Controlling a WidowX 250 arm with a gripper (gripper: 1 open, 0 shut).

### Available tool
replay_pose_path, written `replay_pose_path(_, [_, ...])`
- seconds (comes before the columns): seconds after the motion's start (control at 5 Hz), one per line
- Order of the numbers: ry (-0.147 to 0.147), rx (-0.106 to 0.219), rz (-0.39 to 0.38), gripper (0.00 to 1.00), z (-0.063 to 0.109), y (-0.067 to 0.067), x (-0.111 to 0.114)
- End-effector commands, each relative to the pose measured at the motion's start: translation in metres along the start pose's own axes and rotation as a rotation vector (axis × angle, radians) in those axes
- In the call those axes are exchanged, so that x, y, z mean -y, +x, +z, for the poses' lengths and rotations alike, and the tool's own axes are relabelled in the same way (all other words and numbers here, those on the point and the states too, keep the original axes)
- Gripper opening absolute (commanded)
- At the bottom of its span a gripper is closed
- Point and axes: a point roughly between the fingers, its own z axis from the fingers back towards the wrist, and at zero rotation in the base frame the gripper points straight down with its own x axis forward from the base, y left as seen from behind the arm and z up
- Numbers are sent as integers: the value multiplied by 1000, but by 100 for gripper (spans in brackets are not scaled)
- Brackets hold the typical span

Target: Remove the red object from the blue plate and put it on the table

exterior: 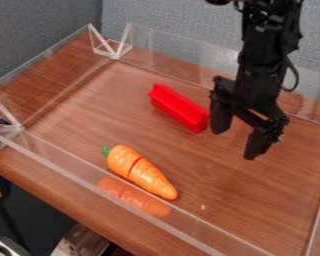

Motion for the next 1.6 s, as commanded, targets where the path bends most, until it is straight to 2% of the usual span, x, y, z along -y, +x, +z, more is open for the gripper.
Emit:
replay_pose_path(0.0, [41,70,54,100,14,17,-30])
replay_pose_path(0.2, [64,77,127,100,14,16,-62])
replay_pose_path(0.4, [85,91,185,100,19,7,-89])
replay_pose_path(0.6, [90,90,198,100,11,8,-97])
replay_pose_path(0.8, [88,93,192,0,7,8,-96])
replay_pose_path(1.0, [85,114,186,0,10,9,-92])
replay_pose_path(1.4, [85,192,190,0,27,9,-72])
